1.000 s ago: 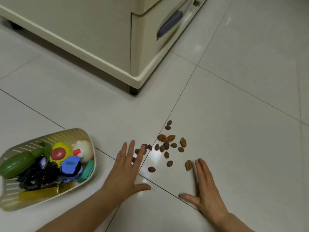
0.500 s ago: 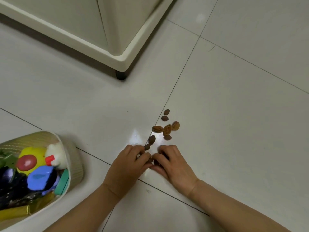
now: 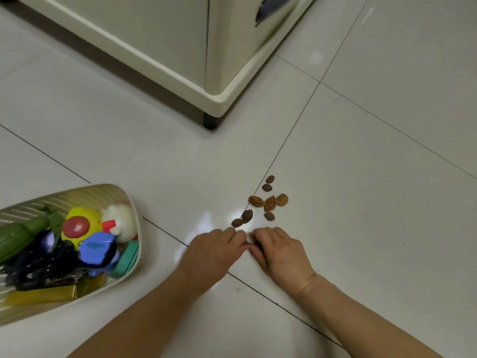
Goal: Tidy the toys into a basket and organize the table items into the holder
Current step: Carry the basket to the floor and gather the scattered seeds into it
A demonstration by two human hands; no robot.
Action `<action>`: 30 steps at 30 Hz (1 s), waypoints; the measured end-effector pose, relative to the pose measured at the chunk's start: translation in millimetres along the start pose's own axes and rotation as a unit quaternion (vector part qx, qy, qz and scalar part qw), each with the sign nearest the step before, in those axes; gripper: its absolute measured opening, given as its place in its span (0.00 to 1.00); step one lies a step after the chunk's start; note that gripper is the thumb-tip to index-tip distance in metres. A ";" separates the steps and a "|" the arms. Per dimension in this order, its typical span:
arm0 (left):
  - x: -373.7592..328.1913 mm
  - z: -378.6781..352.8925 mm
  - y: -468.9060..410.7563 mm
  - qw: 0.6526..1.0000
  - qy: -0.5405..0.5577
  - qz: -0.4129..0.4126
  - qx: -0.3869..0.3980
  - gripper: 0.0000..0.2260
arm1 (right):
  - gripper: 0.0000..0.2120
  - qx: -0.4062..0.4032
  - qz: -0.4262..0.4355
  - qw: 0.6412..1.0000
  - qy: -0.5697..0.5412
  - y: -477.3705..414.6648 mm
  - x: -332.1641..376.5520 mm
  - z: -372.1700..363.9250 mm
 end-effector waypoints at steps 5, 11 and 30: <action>-0.8 9.9 -8.8 0.987 0.062 0.130 0.074 0.12 | 0.11 0.036 -0.099 0.992 -0.064 8.9 -11.9 15.8; -1.1 46.5 0.6 0.970 0.135 0.200 0.022 0.13 | 0.07 -0.012 -0.119 0.987 -0.110 -5.4 9.3 45.3; 123.2 183.3 119.1 0.815 0.195 0.454 -0.303 0.09 | 0.08 0.004 0.196 0.926 -0.321 -147.3 246.8 79.8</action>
Point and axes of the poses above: each hand's wrist, its own y-axis away from the middle knuckle, its own z-axis out of the back of the hand, x = y × z, the point moved 3 cm from there along -y, towards the middle knuckle, and after that the axes turned 1 degree about y, right-handed, at the moved point
